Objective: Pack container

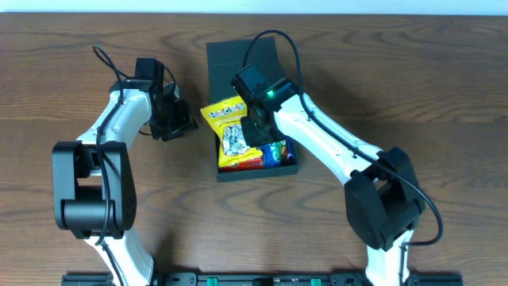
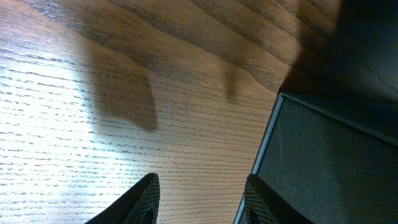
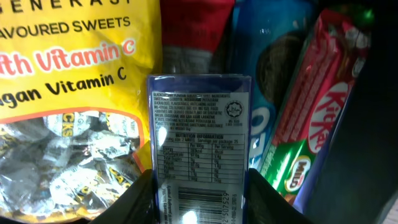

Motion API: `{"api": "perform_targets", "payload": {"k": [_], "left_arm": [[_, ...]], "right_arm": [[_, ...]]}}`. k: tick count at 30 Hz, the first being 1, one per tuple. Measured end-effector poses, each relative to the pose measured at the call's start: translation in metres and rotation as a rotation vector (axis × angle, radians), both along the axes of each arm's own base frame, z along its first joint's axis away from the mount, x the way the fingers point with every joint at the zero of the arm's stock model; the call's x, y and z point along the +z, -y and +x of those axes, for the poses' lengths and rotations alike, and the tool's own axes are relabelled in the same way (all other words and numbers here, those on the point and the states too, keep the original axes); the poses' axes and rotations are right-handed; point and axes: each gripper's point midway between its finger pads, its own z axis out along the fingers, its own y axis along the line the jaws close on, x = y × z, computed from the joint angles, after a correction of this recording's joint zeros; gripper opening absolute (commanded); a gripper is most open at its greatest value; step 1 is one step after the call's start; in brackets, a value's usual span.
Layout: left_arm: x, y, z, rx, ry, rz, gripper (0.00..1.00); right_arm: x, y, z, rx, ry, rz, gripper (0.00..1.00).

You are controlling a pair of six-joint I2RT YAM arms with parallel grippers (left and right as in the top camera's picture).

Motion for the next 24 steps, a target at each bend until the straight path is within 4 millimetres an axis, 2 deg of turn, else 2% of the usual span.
{"api": "perform_targets", "payload": {"k": [1, 2, 3, 4, 5, 8, 9, 10, 14, 15, 16, 18, 19, 20, 21, 22, 23, 24], "left_arm": [[0.000, 0.000, 0.000, 0.000, 0.000, 0.000, 0.45], [0.000, 0.000, 0.000, 0.000, 0.000, 0.000, 0.46], [0.000, 0.000, 0.000, 0.000, 0.000, 0.000, 0.46], [0.000, 0.000, 0.000, 0.000, 0.000, 0.000, 0.46], [0.000, 0.000, 0.000, 0.000, 0.000, 0.000, 0.45], [0.000, 0.000, 0.000, 0.000, 0.002, 0.000, 0.40], [0.000, 0.000, 0.001, 0.000, 0.004, 0.000, 0.39], [0.000, 0.000, 0.001, 0.000, 0.005, -0.001, 0.39], [0.001, 0.000, 0.003, 0.004, 0.009, -0.002, 0.41], [0.003, 0.000, 0.004, 0.004, 0.014, -0.001, 0.41], [0.005, 0.000, 0.007, 0.005, 0.022, -0.002, 0.42], [0.012, 0.001, 0.015, 0.007, 0.047, -0.003, 0.43], [0.016, 0.001, 0.020, 0.008, 0.061, -0.004, 0.43], [0.020, 0.001, 0.024, 0.011, 0.073, -0.005, 0.43], [0.024, 0.001, 0.029, 0.014, 0.088, -0.006, 0.43], [0.028, 0.001, 0.034, 0.019, 0.103, -0.008, 0.43], [0.031, 0.001, 0.038, 0.025, 0.115, -0.009, 0.43], [0.033, 0.001, 0.041, 0.031, 0.125, -0.011, 0.43]], "right_arm": [[0.000, 0.000, 0.001, -0.001, 0.003, -0.001, 0.07], [0.000, 0.000, 0.001, -0.003, 0.005, -0.003, 0.19], [0.000, 0.001, 0.001, -0.004, 0.006, -0.005, 0.36], [-0.001, 0.001, 0.002, -0.004, 0.006, -0.009, 0.45], [-0.002, 0.002, 0.002, -0.007, 0.006, -0.015, 0.48], [-0.005, 0.003, 0.001, -0.009, 0.001, -0.024, 0.43], [-0.005, 0.005, 0.000, -0.014, -0.003, -0.028, 0.49], [-0.005, 0.006, -0.001, -0.017, -0.008, -0.032, 0.59], [0.008, 0.009, 0.006, -0.031, -0.004, -0.037, 0.65], [0.016, 0.011, 0.012, -0.041, 0.010, -0.034, 0.72], [0.022, 0.012, 0.017, -0.052, 0.024, -0.032, 0.74], [0.041, 0.018, 0.031, -0.075, 0.064, -0.028, 0.71], [0.049, 0.021, 0.038, -0.088, 0.082, -0.026, 0.63], [0.057, 0.024, 0.044, -0.095, 0.103, -0.023, 0.50], [0.066, 0.027, 0.053, -0.112, 0.129, -0.013, 0.22], [0.072, 0.029, 0.060, -0.116, 0.149, -0.001, 0.08], [0.078, 0.030, 0.068, -0.114, 0.171, 0.017, 0.02], [0.082, 0.030, 0.074, -0.100, 0.184, 0.038, 0.01]]}}
